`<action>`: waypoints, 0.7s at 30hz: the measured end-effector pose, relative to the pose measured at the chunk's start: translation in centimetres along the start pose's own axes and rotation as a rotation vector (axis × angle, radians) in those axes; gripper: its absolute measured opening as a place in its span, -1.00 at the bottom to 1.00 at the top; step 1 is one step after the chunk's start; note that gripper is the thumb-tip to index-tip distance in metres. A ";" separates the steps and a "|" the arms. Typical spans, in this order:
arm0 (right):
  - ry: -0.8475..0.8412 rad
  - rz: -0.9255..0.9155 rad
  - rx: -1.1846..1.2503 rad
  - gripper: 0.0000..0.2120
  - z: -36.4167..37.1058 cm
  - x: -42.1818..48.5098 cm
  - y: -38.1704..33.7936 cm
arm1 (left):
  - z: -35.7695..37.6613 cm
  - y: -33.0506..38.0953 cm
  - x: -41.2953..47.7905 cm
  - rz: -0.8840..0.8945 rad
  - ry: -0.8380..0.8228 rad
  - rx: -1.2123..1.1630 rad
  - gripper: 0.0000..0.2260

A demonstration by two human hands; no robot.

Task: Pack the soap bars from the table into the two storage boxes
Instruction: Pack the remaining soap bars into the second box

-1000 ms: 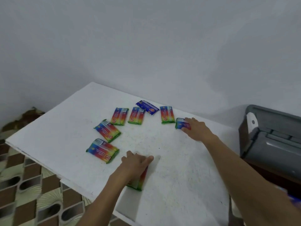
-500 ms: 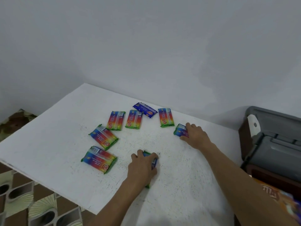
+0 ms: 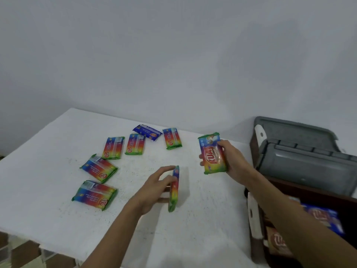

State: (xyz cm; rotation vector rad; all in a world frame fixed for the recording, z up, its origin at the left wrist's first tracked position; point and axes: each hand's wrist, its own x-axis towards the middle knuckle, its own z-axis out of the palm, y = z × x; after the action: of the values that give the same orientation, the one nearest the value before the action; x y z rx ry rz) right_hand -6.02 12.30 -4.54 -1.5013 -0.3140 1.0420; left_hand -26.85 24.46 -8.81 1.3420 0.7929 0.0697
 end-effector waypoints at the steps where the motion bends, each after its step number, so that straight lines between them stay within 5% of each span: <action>1: -0.004 -0.009 0.035 -0.66 -0.4 -0.9 -0.4 | 0.7 0.3 0.0 -0.013 -0.028 -0.068 -0.76; 8: 0.078 -0.165 0.020 -0.73 -4.7 -6.9 -1.7 | 6.0 2.2 -0.5 -0.071 -0.120 -0.480 -0.71; 15: 0.140 -0.164 0.012 -0.80 -11.0 -12.0 -1.4 | 12.3 3.2 -0.6 0.145 -0.204 -0.423 -0.72; 21: 0.152 -0.122 -0.097 -0.74 -15.6 -15.7 -0.5 | 17.2 3.8 -0.3 0.160 -0.135 -0.263 -0.71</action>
State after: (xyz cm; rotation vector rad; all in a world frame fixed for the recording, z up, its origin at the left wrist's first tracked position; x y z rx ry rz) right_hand -2.96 -9.04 0.52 -1.6178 -0.3479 0.8217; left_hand -16.25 10.89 -5.12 1.1446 0.5412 0.2015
